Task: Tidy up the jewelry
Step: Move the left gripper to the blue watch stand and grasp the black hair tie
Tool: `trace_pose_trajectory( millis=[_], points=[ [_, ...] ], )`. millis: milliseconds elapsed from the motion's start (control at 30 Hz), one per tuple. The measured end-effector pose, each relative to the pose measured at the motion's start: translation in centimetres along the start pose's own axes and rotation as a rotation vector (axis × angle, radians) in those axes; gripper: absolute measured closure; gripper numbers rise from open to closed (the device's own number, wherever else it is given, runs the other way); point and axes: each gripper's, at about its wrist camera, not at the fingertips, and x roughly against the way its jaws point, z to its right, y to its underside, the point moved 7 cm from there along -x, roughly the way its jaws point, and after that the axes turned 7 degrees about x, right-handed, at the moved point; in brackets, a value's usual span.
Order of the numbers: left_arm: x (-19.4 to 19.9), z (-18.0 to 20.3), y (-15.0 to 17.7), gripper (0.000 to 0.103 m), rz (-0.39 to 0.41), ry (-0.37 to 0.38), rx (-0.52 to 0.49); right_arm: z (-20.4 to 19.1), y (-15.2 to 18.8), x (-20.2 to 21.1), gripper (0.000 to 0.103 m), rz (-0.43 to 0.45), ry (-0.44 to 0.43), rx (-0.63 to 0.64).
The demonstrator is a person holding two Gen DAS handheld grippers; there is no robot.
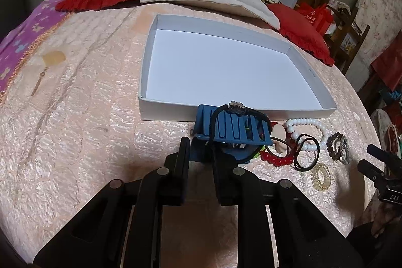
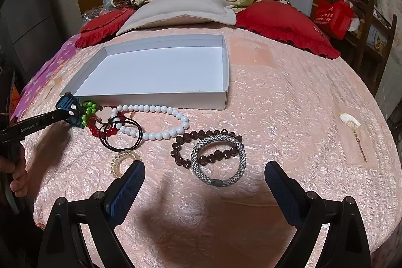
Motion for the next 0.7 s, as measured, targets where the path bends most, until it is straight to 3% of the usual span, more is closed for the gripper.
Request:
trace_pose_trajectory(
  millis=[200, 367, 700],
  points=[
    [0.7, 0.1, 0.1, 0.09, 0.015, 0.006, 0.013, -0.1, 0.0, -0.1, 0.008, -0.001, 0.001, 0.003],
    [0.8, 0.1, 0.0, 0.101, 0.02, 0.017, 0.02, -0.1, 0.1, -0.1, 0.008, -0.001, 0.0, 0.004],
    [2.5, 0.9, 0.0, 0.101, 0.054, 0.049, 0.002, 0.9, 0.4, -0.1, 0.008, -0.005, 0.017, -0.012]
  ],
)
